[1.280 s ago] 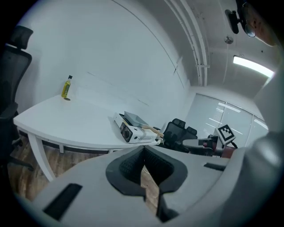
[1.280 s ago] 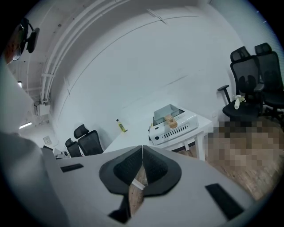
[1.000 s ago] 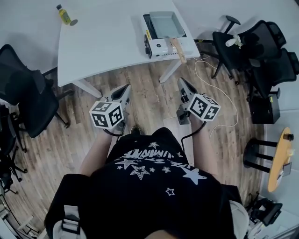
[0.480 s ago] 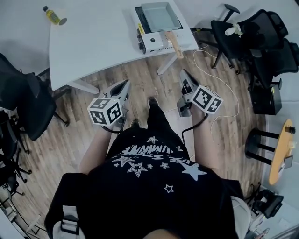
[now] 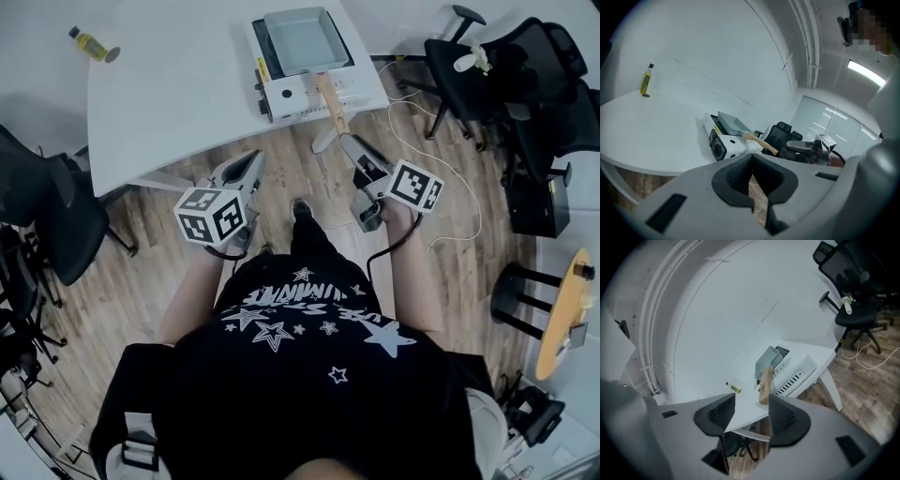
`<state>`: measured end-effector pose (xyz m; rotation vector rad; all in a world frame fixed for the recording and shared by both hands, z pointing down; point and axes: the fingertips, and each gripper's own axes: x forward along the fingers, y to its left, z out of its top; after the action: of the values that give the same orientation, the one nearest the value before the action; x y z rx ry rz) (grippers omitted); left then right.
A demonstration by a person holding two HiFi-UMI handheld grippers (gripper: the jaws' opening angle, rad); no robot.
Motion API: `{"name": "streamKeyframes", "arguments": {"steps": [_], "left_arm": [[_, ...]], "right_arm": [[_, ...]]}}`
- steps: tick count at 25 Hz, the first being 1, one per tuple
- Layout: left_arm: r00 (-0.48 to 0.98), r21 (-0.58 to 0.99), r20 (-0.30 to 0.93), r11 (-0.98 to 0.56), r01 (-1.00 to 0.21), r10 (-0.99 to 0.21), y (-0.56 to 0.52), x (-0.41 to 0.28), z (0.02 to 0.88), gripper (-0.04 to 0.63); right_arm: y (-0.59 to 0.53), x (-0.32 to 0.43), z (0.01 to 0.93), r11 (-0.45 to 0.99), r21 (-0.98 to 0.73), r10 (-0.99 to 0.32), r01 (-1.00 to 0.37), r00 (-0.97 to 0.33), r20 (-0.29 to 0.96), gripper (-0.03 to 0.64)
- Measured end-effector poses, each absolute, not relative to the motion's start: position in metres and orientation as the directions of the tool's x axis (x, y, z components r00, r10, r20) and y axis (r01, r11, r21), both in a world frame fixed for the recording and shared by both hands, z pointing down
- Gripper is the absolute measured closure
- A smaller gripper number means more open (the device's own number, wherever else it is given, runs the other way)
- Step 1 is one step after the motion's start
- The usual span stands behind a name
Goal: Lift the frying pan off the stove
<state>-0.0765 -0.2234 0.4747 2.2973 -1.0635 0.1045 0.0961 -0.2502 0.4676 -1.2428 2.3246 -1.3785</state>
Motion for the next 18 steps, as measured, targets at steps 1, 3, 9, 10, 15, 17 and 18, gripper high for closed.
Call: {"name": "streamKeyframes", "arguments": {"steps": [1,3,9,10,15,17,18], "left_arm": [[0.677,0.487,0.310,-0.500,-0.716,-0.668,-0.227,-0.072,0.475,0.587],[0.678,0.480,0.316,-0.504,-0.718,-0.664,-0.234,-0.062,0.475,0.586],[0.666,0.477,0.327,-0.491,-0.729,-0.670,-0.256,-0.044,0.476,0.586],[0.665,0.477,0.329,-0.490,-0.730,-0.671,-0.260,-0.042,0.476,0.586],[0.654,0.478,0.336,-0.475,-0.738,-0.677,-0.282,-0.033,0.480,0.586],[0.648,0.483,0.338,-0.465,-0.742,-0.683,-0.291,-0.030,0.482,0.586],[0.646,0.486,0.337,-0.462,-0.742,-0.684,-0.295,-0.028,0.483,0.586]], "right_arm": [[-0.254,0.098,0.470,0.223,-0.795,-0.714,-0.564,-0.650,0.262,0.407],[-0.262,0.105,0.476,0.193,-0.812,-0.697,-0.551,-0.659,0.282,0.397],[-0.284,0.105,0.489,0.179,-0.850,-0.617,-0.496,-0.730,0.296,0.396],[-0.288,0.103,0.491,0.184,-0.856,-0.594,-0.483,-0.749,0.295,0.396],[-0.300,0.083,0.493,0.260,-0.865,-0.458,-0.428,-0.844,0.280,0.396],[-0.302,0.082,0.500,0.246,-0.861,-0.423,-0.445,-0.849,0.317,0.396],[-0.304,0.079,0.499,0.257,-0.869,-0.407,-0.424,-0.863,0.300,0.396]]}}
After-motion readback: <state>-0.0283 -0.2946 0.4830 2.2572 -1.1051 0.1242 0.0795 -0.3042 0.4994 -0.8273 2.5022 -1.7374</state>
